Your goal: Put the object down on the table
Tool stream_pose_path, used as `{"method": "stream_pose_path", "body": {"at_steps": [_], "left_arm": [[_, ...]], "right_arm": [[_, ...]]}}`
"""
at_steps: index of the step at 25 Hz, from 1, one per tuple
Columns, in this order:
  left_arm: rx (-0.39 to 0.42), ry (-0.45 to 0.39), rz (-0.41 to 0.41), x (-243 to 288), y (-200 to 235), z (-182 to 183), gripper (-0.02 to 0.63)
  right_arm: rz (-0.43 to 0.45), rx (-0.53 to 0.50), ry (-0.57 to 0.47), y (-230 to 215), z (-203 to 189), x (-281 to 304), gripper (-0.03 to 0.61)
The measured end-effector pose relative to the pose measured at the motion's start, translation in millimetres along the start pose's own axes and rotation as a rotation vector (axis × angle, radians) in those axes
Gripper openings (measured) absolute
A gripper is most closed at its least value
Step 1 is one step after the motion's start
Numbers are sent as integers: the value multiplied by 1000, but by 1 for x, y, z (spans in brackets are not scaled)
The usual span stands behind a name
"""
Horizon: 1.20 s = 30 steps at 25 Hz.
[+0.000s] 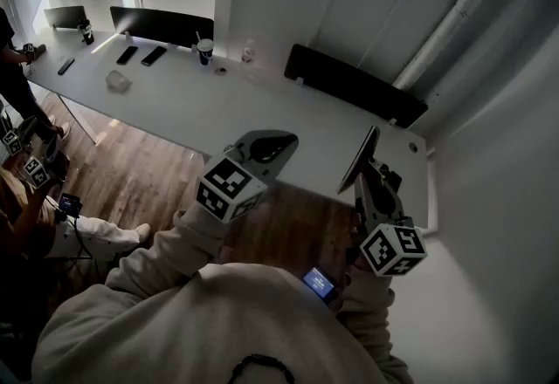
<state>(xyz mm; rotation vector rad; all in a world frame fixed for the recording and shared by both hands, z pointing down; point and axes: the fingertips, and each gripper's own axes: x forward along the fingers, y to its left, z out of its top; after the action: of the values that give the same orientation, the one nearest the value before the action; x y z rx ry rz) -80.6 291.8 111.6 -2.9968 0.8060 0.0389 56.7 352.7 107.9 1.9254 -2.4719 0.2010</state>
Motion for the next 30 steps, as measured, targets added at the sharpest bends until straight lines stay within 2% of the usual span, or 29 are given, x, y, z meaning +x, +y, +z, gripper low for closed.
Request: {"method": "stream_pose_path", "body": {"at_steps": [5,9,12,17,21,25,30], "left_arm": [[22,-3,-13,-20,-15,10,-3],[31,46,-73,-11,-5,9,-3],[14,42,-18,0,19,4,-3],[-66,120,30,-6,35,-23,-3],[-74,96,35,-7,33,-29,-3],[-70,124,63,1,42,-36,-3],[-91,87,44,5,33,-38,-3]], "right_arm": [[-3,2,-14,17,8,-16,103],[-17,23,-11,7,13,-8,101],[-20,64,-7,-12,10,7,101],[-6,184,-13,-18,-6,5,103],[-34,179,11,-24,-16,0,103],[-39,150,52,-31,-23,1,102],[-28,136,90,-44,-35,2,103]]}}
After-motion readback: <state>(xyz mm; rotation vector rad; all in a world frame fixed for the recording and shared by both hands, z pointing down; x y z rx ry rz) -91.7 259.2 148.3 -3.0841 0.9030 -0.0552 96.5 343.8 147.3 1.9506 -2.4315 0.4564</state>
